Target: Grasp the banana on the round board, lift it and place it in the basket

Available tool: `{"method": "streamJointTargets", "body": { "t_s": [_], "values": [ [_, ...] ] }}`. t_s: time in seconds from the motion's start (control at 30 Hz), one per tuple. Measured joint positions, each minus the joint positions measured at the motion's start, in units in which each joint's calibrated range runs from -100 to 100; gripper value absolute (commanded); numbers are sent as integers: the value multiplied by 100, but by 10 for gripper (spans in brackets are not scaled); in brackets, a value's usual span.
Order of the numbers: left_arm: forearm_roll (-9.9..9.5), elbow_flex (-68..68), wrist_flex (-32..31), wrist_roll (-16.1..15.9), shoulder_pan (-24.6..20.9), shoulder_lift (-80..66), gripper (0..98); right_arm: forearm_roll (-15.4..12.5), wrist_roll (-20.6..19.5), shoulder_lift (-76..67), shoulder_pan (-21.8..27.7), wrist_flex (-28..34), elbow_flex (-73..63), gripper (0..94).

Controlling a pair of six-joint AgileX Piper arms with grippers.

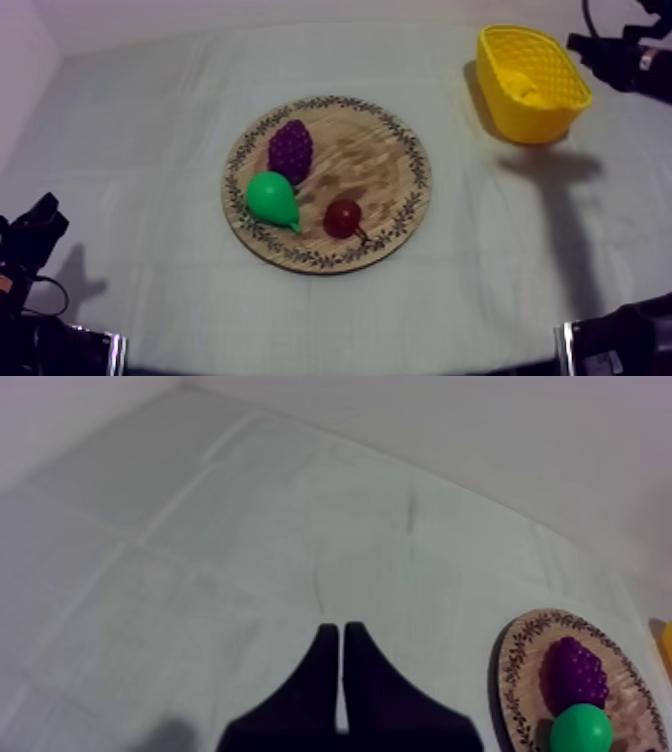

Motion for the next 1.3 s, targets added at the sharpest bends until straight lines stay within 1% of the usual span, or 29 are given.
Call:
{"method": "streamJointTargets", "body": {
  "t_s": [0.1,0.2,0.27,0.37,0.47,0.53,0.6,0.63,0.77,0.83,0.9,0.97,1.07,1.2,1.3],
  "values": [
    [0,0,0,0,0,0,1,-493,396,-790,-95,-250,751,9],
    [0,0,0,0,0,0,1,-1127,923,-1517,-196,-299,1469,7],
    [0,0,0,0,0,0,1,-1581,1389,-2025,-260,-342,1944,7],
    [0,0,0,0,0,0,1,-2138,2029,-2713,-312,-340,2607,7],
    [0,0,0,0,0,0,1,-2508,2616,-3395,-327,-266,3162,7],
    [0,0,0,0,0,0,1,-2612,2898,-3761,-314,-199,3494,7],
    [0,0,0,0,0,0,1,-2606,3118,-4106,-309,-64,3775,6],
    [0,0,0,0,0,0,1,-2548,3210,-4287,-309,49,3901,5],
    [0,0,0,0,0,0,1,-2099,3396,-4965,-331,657,4128,4],
    [0,0,0,0,0,0,1,-1948,3395,-5250,-364,937,4132,4],
    [0,0,0,0,0,0,1,-1735,3317,-5552,-398,1329,4138,3],
    [0,0,0,0,0,0,1,-1544,3157,-5797,-418,1730,4141,3],
    [0,0,0,0,0,0,1,-1383,2799,-6145,-428,2080,4141,3],
    [0,0,0,0,0,0,1,-1332,2100,-6612,-404,2462,4141,3],
    [0,0,0,0,0,0,1,-1315,1726,-6786,-364,2586,4141,6]
  ]
}}
